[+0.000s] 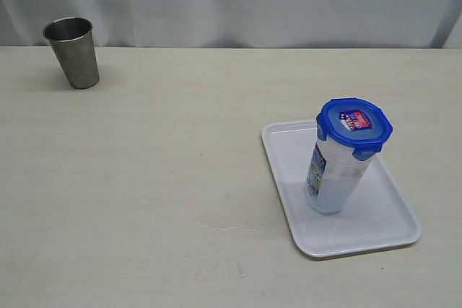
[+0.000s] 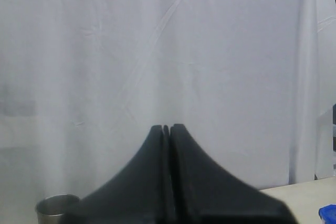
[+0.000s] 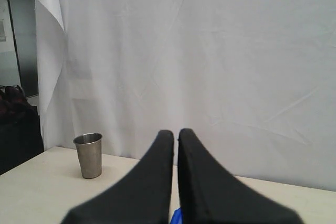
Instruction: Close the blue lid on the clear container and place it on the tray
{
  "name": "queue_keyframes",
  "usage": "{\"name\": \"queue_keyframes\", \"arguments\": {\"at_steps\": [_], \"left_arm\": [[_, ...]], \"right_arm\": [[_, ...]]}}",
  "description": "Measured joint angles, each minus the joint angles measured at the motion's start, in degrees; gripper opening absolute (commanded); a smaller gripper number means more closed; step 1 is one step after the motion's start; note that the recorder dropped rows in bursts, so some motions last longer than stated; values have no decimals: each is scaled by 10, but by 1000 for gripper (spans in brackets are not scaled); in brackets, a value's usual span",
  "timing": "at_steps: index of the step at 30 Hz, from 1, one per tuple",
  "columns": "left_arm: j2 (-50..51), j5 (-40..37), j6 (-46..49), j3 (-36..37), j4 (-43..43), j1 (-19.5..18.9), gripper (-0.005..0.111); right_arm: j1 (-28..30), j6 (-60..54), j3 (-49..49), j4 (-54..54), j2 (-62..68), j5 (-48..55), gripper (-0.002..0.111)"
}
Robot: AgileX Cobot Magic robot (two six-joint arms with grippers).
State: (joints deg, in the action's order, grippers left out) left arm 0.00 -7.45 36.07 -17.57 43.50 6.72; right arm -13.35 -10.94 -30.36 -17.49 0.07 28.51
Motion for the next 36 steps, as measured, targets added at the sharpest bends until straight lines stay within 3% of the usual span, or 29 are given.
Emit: {"name": "queue_keyframes", "arguments": {"at_steps": [9, 16, 19, 25, 36], "left_arm": [[1, -2, -15, 22, -166, -21, 0], [1, 43, -198, 127, -372, -68, 0], [1, 90, -225, 168, -394, -73, 0], [1, 74, -233, 174, -435, -86, 0], [1, -83, -307, 174, -435, -128, 0]], "right_arm": [[0, 0, 0, 0, 0, 2, 4], [0, 0, 0, 0, 0, 2, 4], [0, 0, 0, 0, 0, 2, 4], [0, 0, 0, 0, 0, 2, 4], [0, 0, 0, 0, 0, 2, 4]]}}
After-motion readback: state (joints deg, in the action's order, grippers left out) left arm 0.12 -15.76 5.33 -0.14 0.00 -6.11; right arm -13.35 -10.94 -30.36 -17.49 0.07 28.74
